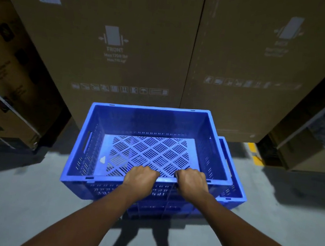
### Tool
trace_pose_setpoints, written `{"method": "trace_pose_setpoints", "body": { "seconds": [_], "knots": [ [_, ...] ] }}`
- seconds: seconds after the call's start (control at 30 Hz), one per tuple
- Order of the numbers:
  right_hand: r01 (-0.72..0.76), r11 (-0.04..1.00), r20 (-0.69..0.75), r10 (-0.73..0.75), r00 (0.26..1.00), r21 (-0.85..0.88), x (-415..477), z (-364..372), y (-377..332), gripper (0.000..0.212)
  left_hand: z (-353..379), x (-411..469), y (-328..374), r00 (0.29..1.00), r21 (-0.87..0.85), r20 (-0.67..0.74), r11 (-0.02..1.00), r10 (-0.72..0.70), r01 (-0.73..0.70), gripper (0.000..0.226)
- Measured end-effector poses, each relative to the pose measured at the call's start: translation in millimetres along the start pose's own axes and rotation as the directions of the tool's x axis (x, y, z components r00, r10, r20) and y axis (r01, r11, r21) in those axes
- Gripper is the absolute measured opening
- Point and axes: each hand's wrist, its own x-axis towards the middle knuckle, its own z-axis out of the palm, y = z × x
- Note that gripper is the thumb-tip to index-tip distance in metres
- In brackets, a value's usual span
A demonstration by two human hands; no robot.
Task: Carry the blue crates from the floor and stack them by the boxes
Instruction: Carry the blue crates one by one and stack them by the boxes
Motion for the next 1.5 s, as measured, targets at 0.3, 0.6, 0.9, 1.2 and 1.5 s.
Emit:
{"method": "trace_pose_setpoints", "body": {
  "seconds": [0.3,0.6,0.9,1.2,1.5],
  "knots": [
    [-0.016,1.0,0.001,0.016,1.0,-0.013,-10.8,1.2,68.4,0.019,-10.3,34.1,60.1,1.0,-0.018,-0.013,1.0,0.003,-0.003,0.023],
    [-0.008,1.0,0.013,0.008,1.0,-0.005,-16.2,-0.9,102.9,0.016,-15.3,52.0,89.9,1.0,-0.033,-0.028,0.999,0.008,-0.009,0.026],
    [0.002,1.0,0.009,-0.002,1.0,-0.003,-21.2,0.1,124.5,0.015,-17.3,62.1,110.2,1.0,-0.021,-0.014,0.999,-0.025,0.024,0.028],
    [0.031,0.999,0.015,-0.03,0.999,-0.026,-19.5,3.3,133.5,0.016,-16.4,67.4,116.8,0.999,-0.005,0.014,0.999,-0.036,0.036,0.029],
    [0.051,0.998,0.029,-0.05,0.998,-0.029,-20.3,2.4,132.8,0.019,-19.3,63.4,81.7,0.978,-0.144,0.184,0.987,0.099,-0.073,0.053]
  ]
}}
